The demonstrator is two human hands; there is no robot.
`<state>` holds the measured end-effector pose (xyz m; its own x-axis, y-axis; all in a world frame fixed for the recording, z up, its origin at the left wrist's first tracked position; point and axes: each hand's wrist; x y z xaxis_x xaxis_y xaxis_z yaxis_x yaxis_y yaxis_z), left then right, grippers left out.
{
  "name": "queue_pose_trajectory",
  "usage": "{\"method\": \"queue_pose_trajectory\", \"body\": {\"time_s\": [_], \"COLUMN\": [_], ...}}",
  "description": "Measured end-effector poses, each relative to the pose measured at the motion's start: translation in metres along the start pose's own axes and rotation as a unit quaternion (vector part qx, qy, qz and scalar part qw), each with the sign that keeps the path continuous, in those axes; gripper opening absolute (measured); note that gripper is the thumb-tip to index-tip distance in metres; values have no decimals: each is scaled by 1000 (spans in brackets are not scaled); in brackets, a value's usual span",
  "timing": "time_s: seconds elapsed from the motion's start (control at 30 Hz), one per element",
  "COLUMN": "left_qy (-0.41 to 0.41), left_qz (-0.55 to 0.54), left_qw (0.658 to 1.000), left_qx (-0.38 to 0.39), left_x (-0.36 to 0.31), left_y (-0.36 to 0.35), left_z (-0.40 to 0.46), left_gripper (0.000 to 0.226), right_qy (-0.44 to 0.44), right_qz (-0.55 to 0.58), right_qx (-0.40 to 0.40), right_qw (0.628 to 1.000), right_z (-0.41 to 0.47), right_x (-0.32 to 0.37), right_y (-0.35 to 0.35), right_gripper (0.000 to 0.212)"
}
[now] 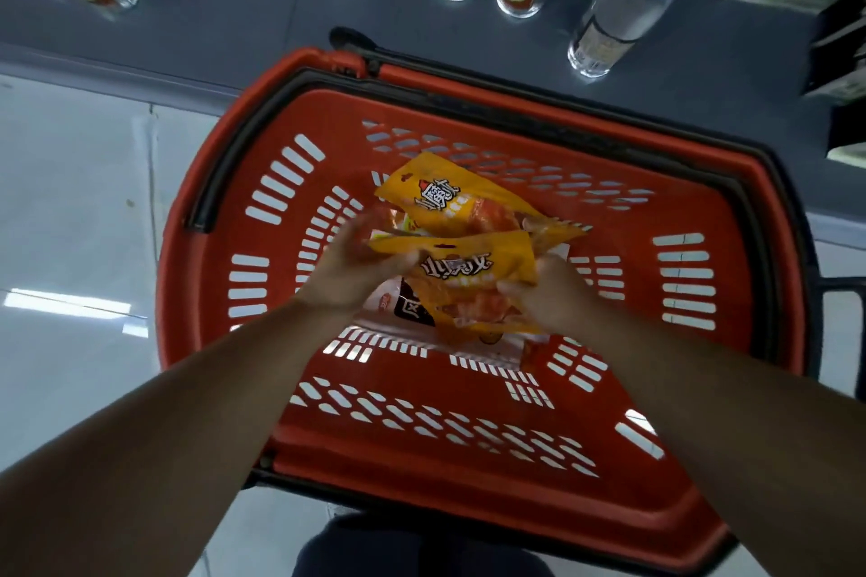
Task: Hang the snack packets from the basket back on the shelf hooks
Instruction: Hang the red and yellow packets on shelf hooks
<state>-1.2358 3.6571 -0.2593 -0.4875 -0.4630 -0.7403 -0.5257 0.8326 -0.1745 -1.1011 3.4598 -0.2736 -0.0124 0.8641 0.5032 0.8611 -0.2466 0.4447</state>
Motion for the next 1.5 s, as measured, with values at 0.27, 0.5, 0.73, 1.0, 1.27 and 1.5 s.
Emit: {"method": "queue_pose_trajectory", "body": {"time_s": [0.27, 0.5, 0.73, 1.0, 1.27, 1.5], "left_qy": [34, -26, -68, -108, -204, -287], "left_qz": [205, 231, 250, 219, 228, 233], "left_qw": [978, 972, 966, 970, 951, 927], "left_qx": [6, -15, -26, 5, 46, 59], "left_x": [2, -80, -183, -318, -477, -586], "left_y": [-36, -47, -59, -89, -117, -156], "left_z": [1, -44, -124, -247, -345, -419], "left_gripper": [15, 7, 17, 21, 13, 8], "right_qy": [-30, -23, -1, 15, 103, 200], "right_qz": [192, 224, 270, 284, 305, 295], "right_qx": [-42, -107, -155, -210, -251, -307], "right_qw": [980, 968, 950, 935, 913, 883], "right_z": [-34, -93, -185, -329, -459, -565], "right_x": [9, 64, 140, 227, 332, 395], "right_y": [17, 65, 120, 185, 280, 352], "right_gripper": [24, 26, 9, 6, 7, 12]}}
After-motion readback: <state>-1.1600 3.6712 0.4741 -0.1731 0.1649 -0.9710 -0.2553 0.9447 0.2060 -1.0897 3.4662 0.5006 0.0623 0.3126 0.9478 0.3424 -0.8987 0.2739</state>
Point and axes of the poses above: each hand's wrist, its own z-axis towards the middle knuckle, its own y-axis out of the back of the hand, x = y × z, and after that the axes turned 1 degree about z, right-handed
